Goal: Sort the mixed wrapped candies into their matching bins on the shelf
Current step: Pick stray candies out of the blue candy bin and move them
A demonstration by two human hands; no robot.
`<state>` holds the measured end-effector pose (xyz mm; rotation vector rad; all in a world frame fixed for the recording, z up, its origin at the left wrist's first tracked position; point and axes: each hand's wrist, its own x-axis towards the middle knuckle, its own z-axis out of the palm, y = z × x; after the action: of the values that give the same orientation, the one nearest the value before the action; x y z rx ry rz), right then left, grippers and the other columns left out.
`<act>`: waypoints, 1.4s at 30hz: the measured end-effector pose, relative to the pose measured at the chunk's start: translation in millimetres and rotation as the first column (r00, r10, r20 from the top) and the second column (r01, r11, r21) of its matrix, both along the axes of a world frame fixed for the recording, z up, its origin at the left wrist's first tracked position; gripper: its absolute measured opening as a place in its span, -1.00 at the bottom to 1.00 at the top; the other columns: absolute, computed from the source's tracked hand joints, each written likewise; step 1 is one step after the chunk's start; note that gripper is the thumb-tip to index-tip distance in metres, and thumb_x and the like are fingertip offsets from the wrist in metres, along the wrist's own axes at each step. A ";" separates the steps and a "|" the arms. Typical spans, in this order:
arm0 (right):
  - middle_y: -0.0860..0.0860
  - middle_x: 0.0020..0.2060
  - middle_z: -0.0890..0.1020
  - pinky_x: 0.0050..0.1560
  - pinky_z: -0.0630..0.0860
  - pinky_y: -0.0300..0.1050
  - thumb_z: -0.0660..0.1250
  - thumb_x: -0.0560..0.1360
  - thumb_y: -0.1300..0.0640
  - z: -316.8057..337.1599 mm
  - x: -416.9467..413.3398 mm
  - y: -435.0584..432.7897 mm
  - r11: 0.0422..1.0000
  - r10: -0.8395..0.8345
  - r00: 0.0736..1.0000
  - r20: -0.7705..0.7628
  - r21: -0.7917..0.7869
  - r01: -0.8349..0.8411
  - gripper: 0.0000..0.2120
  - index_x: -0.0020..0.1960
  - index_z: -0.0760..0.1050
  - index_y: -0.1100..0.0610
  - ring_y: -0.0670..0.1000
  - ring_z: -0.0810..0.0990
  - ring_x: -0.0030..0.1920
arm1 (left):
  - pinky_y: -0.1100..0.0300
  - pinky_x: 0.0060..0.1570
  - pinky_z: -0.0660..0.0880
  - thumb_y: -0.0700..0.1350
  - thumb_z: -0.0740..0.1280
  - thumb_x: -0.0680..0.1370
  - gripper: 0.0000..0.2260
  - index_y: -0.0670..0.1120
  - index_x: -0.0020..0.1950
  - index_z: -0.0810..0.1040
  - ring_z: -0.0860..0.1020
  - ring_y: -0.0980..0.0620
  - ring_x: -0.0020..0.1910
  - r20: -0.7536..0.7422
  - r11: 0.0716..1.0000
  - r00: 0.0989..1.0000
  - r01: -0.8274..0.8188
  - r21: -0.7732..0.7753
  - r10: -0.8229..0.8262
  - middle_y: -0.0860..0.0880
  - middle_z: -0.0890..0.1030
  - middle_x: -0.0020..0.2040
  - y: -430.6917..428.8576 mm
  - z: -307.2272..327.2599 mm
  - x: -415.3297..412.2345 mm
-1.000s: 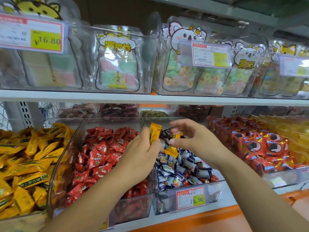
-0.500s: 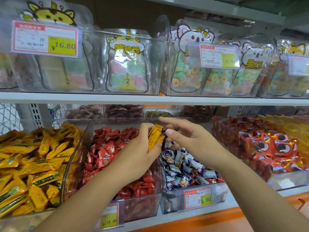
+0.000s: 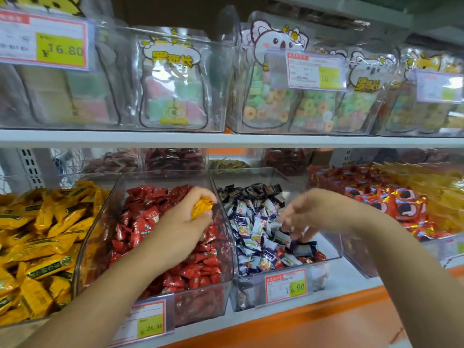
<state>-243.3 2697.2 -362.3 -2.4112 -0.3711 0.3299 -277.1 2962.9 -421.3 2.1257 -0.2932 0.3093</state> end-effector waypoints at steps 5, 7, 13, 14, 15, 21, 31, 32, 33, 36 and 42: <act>0.00 -0.21 0.65 -0.19 0.55 -0.20 0.35 0.49 0.21 -39.6 11.2 2.0 0.909 0.050 0.997 -0.053 -0.412 -0.067 -0.91 -0.06 0.59 0.06 -0.09 0.58 -0.32 | 0.23 -0.37 0.38 0.00 0.25 0.59 -0.92 0.21 -0.01 0.42 0.49 0.01 -0.38 0.086 0.999 0.996 -0.031 0.039 0.028 -0.04 0.54 -0.34 -7.4 -12.5 -1.7; 0.06 -0.22 0.60 -0.20 0.44 -0.13 0.41 0.45 0.11 -57.8 15.9 9.5 0.849 0.124 0.992 0.018 -0.519 -0.097 -0.88 -0.11 0.53 0.15 -0.02 0.49 -0.28 | 0.22 -0.32 0.40 0.00 0.24 0.60 -0.94 0.18 -0.02 0.42 0.51 0.02 -0.36 0.089 0.998 0.995 -0.039 0.046 0.034 -0.08 0.57 -0.32 -8.8 -15.8 -1.3; 0.08 -0.41 0.34 -0.41 0.18 -0.13 0.38 0.44 0.15 -70.4 23.5 16.7 0.820 0.134 0.987 0.093 -0.570 -0.057 -0.69 -0.35 0.28 0.14 0.03 0.27 -0.39 | 0.13 -0.29 0.43 -0.02 0.21 0.61 -0.86 0.26 0.01 0.41 0.53 0.00 -0.34 0.092 0.993 0.996 -0.009 0.114 -0.002 -0.13 0.55 -0.30 -9.6 -18.7 -7.9; 0.06 -0.43 0.30 -0.41 0.16 -0.14 0.36 0.45 0.16 -70.9 24.6 16.2 0.815 0.140 0.985 0.097 -0.576 -0.060 -0.66 -0.37 0.24 0.13 0.01 0.24 -0.41 | 0.14 -0.30 0.42 0.00 0.21 0.61 -0.84 0.30 0.05 0.42 0.52 -0.02 -0.34 0.085 0.992 0.996 0.002 0.128 -0.013 -0.14 0.54 -0.30 -9.8 -18.5 -9.7; 0.04 -0.45 0.28 -0.42 0.17 -0.15 0.35 0.46 0.18 -71.9 25.5 15.1 0.819 0.139 0.986 0.095 -0.571 -0.061 -0.64 -0.38 0.21 0.12 0.00 0.23 -0.43 | 0.13 -0.31 0.43 0.03 0.21 0.60 -0.82 0.34 0.10 0.41 0.52 -0.03 -0.34 0.075 0.990 0.997 0.012 0.143 -0.023 -0.14 0.54 -0.30 -10.0 -17.8 -11.5; -0.09 -0.32 0.62 -0.32 0.45 -0.33 0.39 0.50 0.18 -52.6 21.4 -3.9 0.958 0.042 0.995 0.090 -0.287 -0.014 -0.88 -0.22 0.59 0.07 -0.21 0.53 -0.37 | 0.34 -0.37 0.33 0.12 0.24 0.56 -0.82 0.35 0.14 0.48 0.47 0.23 -0.39 0.038 0.989 0.998 0.044 0.143 -0.050 0.23 0.56 -0.28 -12.0 -15.3 -13.6; 0.01 -0.24 0.65 -0.29 0.57 -0.18 0.31 0.54 0.20 -26.1 9.8 0.5 0.946 0.090 0.996 0.010 -0.312 -0.082 -0.92 -0.08 0.57 0.16 -0.07 0.59 -0.35 | 0.22 -0.30 0.35 0.16 0.24 0.55 -0.84 0.35 0.12 0.47 0.48 0.28 -0.34 0.014 0.990 0.999 0.044 0.136 -0.046 0.36 0.53 -0.24 -12.2 -17.4 -9.4; 0.00 -0.22 0.66 -0.27 0.54 -0.21 0.33 0.53 0.15 -30.8 8.3 3.9 0.911 0.119 0.991 -0.062 -0.391 -0.134 -0.91 -0.08 0.60 0.12 -0.08 0.58 -0.31 | 0.22 -0.30 0.35 0.16 0.24 0.55 -0.84 0.35 0.12 0.47 0.48 0.28 -0.34 0.012 0.990 0.999 0.043 0.136 -0.045 0.35 0.53 -0.24 -12.0 -17.9 -9.0; -0.03 -0.21 0.66 -0.23 0.51 -0.22 0.35 0.52 0.05 -36.2 7.4 8.0 0.859 0.151 0.983 -0.107 -0.478 -0.184 -0.88 -0.09 0.62 0.07 -0.07 0.57 -0.27 | 0.22 -0.30 0.36 0.16 0.24 0.55 -0.84 0.35 0.12 0.47 0.47 0.27 -0.35 0.012 0.990 0.999 0.043 0.135 -0.045 0.34 0.54 -0.25 -11.9 -18.2 -8.7; -0.05 -0.34 0.54 -0.22 0.41 -0.17 0.35 0.46 -0.19 -49.2 9.9 20.2 0.738 0.195 0.970 -0.147 -0.630 -0.244 -0.66 -0.17 0.60 0.09 -0.03 0.45 -0.29 | 0.21 -0.29 0.39 0.16 0.24 0.55 -0.84 0.36 0.12 0.47 0.47 0.21 -0.37 0.015 0.991 0.999 0.041 0.129 -0.043 0.26 0.54 -0.27 -10.9 -19.6 -7.9; -0.17 -0.38 0.57 -0.30 0.39 -0.27 0.45 0.44 0.11 -49.1 15.3 7.2 0.907 0.072 0.977 -0.199 -0.395 -0.147 -0.92 -0.22 0.59 0.00 -0.11 0.48 -0.32 | 0.31 -0.32 0.30 0.13 0.25 0.56 -0.80 0.34 0.17 0.47 0.45 0.36 -0.35 0.009 0.990 0.999 0.045 0.133 -0.047 0.43 0.49 -0.30 -10.9 -18.5 -11.5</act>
<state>-228.0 2704.4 -411.4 -2.7429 -0.3872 0.7364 -288.7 2951.9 -439.8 2.2455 -0.3785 0.2824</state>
